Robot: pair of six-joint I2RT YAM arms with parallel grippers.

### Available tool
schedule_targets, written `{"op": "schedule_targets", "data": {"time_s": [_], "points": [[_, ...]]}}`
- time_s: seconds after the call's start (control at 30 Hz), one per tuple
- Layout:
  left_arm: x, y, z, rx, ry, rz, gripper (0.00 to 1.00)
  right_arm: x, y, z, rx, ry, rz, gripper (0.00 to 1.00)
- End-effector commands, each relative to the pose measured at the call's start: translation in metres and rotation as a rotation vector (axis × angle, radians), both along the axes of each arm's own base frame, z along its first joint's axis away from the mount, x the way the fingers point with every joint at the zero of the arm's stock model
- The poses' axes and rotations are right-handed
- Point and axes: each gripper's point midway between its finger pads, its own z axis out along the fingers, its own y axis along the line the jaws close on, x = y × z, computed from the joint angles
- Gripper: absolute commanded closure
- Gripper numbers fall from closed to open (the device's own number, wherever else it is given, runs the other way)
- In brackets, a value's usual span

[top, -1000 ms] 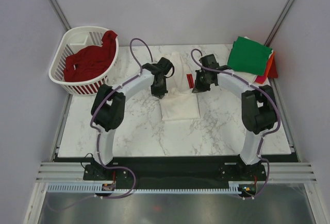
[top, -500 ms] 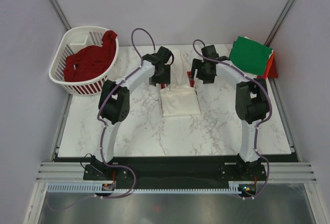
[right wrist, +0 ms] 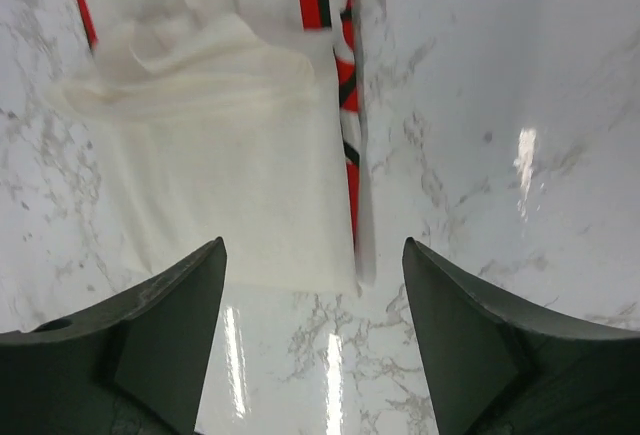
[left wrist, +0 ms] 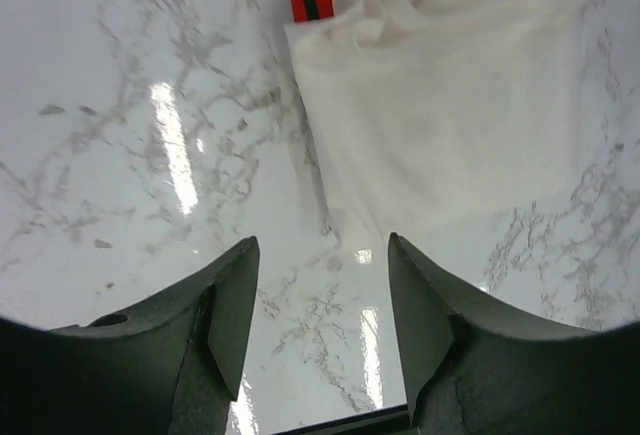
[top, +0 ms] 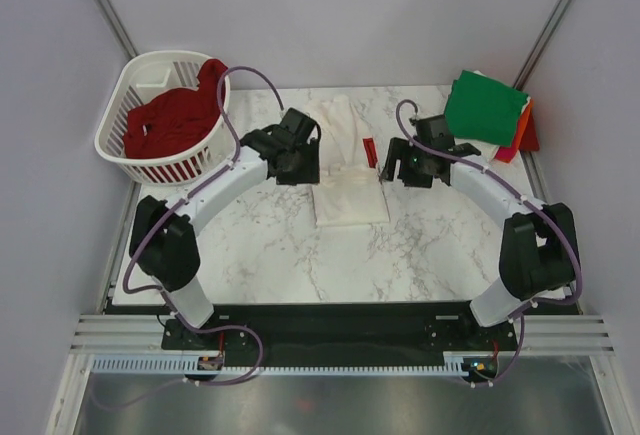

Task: Fold and stack the t-shirts
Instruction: Fold the tshirt

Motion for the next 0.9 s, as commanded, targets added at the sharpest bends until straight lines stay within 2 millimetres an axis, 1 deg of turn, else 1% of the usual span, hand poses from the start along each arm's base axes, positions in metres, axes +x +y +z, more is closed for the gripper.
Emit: {"op": "schedule_targets", "data": {"time_s": [0.0, 0.03, 0.07, 0.1, 0.13, 0.17, 0.2, 0.23, 0.27, 0.33, 0.37, 0.4, 0.6, 0.67, 0.73, 0.77, 0.8, 0.83, 0.87], "points": [[-0.034, -0.037, -0.024, -0.165, 0.071, -0.047, 0.39, -0.034, 0.014, -0.031, 0.079, 0.079, 0.083, 0.22], [-0.050, -0.027, -0.041, -0.136, 0.112, -0.046, 0.39, -0.036, 0.017, -0.035, 0.099, 0.082, 0.099, 0.23], [-0.050, -0.051, -0.035, -0.263, 0.111, -0.082, 0.39, -0.044, 0.018, -0.046, 0.110, 0.116, 0.106, 0.25], [-0.057, -0.054, -0.041, -0.273, 0.125, -0.090, 0.39, -0.050, 0.024, -0.050, 0.143, 0.137, 0.133, 0.26], [-0.065, -0.052, -0.055, -0.265, 0.156, -0.087, 0.39, -0.050, 0.026, -0.052, 0.154, 0.134, 0.140, 0.27], [-0.067, -0.053, -0.061, -0.267, 0.164, -0.079, 0.39, -0.056, 0.027, -0.059, 0.161, 0.155, 0.143, 0.27], [-0.068, -0.055, -0.065, -0.271, 0.165, -0.076, 0.39, -0.058, 0.028, -0.061, 0.170, 0.158, 0.146, 0.27], [-0.073, -0.052, -0.075, -0.262, 0.179, -0.072, 0.40, -0.058, 0.028, -0.063, 0.169, 0.156, 0.147, 0.27], [-0.073, -0.051, -0.082, -0.257, 0.189, -0.066, 0.40, -0.061, 0.027, -0.069, 0.166, 0.172, 0.146, 0.27], [-0.073, -0.051, -0.090, -0.253, 0.191, -0.062, 0.40, -0.063, 0.028, -0.074, 0.171, 0.182, 0.151, 0.27], [-0.073, -0.051, -0.094, -0.249, 0.194, -0.061, 0.41, -0.065, 0.028, -0.079, 0.171, 0.198, 0.150, 0.27], [-0.072, -0.051, -0.097, -0.252, 0.192, -0.060, 0.41, -0.064, 0.029, -0.081, 0.177, 0.193, 0.151, 0.27], [-0.069, -0.050, -0.109, -0.228, 0.185, -0.063, 0.42, -0.069, 0.030, -0.096, 0.185, 0.232, 0.149, 0.27], [-0.065, -0.048, -0.114, -0.205, 0.178, -0.061, 0.43, -0.066, 0.028, -0.098, 0.171, 0.227, 0.143, 0.29], [-0.063, -0.049, -0.116, -0.199, 0.177, -0.062, 0.43, -0.061, 0.015, -0.098, 0.094, 0.211, 0.103, 0.30], [-0.063, -0.049, -0.117, -0.198, 0.180, -0.065, 0.43, -0.053, 0.012, -0.085, 0.059, 0.166, 0.095, 0.31], [-0.063, -0.050, -0.118, -0.199, 0.184, -0.068, 0.43, -0.043, -0.005, -0.081, -0.045, 0.123, 0.038, 0.31], [-0.063, -0.051, -0.118, -0.197, 0.183, -0.074, 0.44, -0.044, -0.012, -0.070, -0.094, 0.101, 0.038, 0.31], [-0.063, -0.050, -0.121, -0.190, 0.189, -0.073, 0.45, -0.036, -0.011, -0.056, -0.117, 0.060, 0.033, 0.31]]}}
